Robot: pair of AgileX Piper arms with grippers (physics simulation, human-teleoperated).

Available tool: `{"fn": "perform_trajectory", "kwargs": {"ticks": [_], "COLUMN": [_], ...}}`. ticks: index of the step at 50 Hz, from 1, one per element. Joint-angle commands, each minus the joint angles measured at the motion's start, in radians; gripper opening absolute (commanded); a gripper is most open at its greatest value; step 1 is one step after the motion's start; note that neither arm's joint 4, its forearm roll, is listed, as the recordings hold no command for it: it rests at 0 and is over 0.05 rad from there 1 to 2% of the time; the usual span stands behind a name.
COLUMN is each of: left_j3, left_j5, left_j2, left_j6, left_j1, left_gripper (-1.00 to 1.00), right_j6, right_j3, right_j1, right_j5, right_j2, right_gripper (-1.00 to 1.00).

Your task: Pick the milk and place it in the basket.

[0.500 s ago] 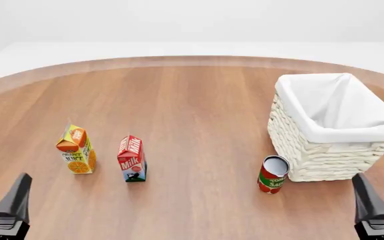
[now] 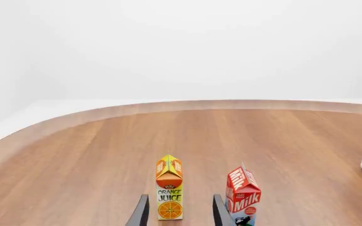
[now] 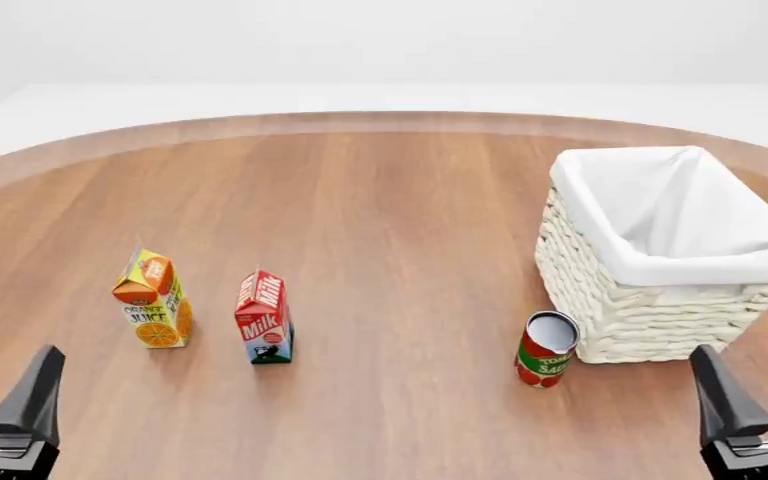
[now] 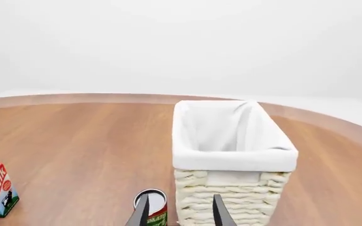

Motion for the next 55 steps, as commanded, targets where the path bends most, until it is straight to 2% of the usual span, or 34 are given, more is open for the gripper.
{"fn": "perform_trajectory", "kwargs": {"ticks": [1, 10, 16, 18, 29, 55], "left_j3": [0.000, 0.000, 0.000, 0.000, 0.000, 0.000], "left_j5": [0.000, 0.000, 0.000, 0.000, 0.000, 0.000], "left_j2": [0.000, 0.000, 0.000, 0.000, 0.000, 0.000], "left_j6": [0.000, 0.000, 0.000, 0.000, 0.000, 0.000], "left_j1": [0.000, 0.000, 0.000, 0.000, 0.000, 0.000], "left_gripper": [1.00, 1.00, 1.00, 1.00, 1.00, 1.00], "right_j6": [-0.007, -0.024, -0.048, -0.055, -0.049, -0.068], "right_j3": [-0.003, -0.004, -0.009, -0.007, -0.010, -0.113], "right_j1": [0.051, 0.118, 0.177, 0.200, 0.267, 0.425], "right_j5": [-0.041, -0.130, -0.234, -0.301, -0.442, -0.611], "right_j2": [0.062, 0.181, 0.307, 0.379, 0.550, 0.871], "right_gripper": [1.00, 1.00, 1.00, 1.00, 1.00, 1.00]}}
